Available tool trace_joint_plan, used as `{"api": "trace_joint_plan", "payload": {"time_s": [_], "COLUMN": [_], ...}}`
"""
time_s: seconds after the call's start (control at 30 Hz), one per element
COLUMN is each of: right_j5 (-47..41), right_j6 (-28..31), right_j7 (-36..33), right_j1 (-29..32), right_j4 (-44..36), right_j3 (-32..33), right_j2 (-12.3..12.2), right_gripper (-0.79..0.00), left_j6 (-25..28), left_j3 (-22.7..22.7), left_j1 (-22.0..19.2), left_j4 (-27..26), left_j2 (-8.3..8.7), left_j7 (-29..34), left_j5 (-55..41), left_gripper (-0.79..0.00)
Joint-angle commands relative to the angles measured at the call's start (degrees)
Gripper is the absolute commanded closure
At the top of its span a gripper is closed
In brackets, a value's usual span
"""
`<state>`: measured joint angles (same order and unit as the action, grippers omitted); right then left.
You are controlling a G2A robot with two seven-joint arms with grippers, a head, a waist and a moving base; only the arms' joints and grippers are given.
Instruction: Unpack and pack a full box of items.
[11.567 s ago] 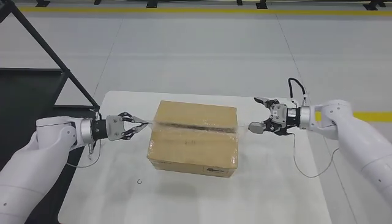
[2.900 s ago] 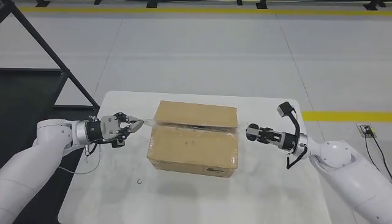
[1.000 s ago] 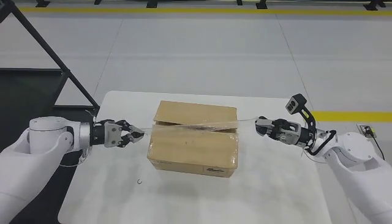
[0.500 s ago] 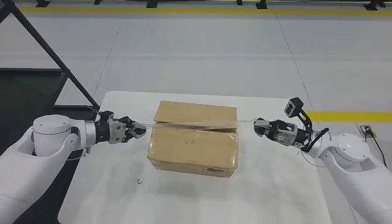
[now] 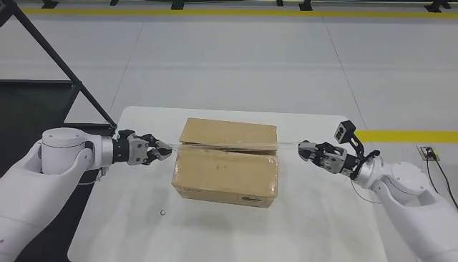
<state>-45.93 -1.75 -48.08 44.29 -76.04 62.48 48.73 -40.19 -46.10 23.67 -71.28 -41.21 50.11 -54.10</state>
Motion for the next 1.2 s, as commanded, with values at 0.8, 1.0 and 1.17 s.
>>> {"api": "trace_joint_plan", "payload": {"time_s": [0.8,1.0,1.17], "right_j5": [1.72,1.98,2.33], "right_j6": [0.51,0.41,0.19], "right_j7": [0.13,-0.15,-0.48], "right_j1": [0.70,0.59,0.42], "right_j4": [2.13,2.91,3.40], "right_j3": [0.89,1.03,1.08], "right_j2": [2.05,2.51,2.89], "right_gripper": [0.000,0.000,0.000], "left_j6": [-0.52,-0.63,-0.76], "left_j3": [2.79,2.78,2.59], "left_j1": [-4.00,-4.29,-4.31], "left_j4": [7.86,8.89,9.58], "left_j2": [-4.68,-5.36,-5.69], "left_j7": [0.12,0.24,0.71], "left_j5": [0.97,1.06,1.47], "left_gripper": [0.000,-0.132,-0.228]}}
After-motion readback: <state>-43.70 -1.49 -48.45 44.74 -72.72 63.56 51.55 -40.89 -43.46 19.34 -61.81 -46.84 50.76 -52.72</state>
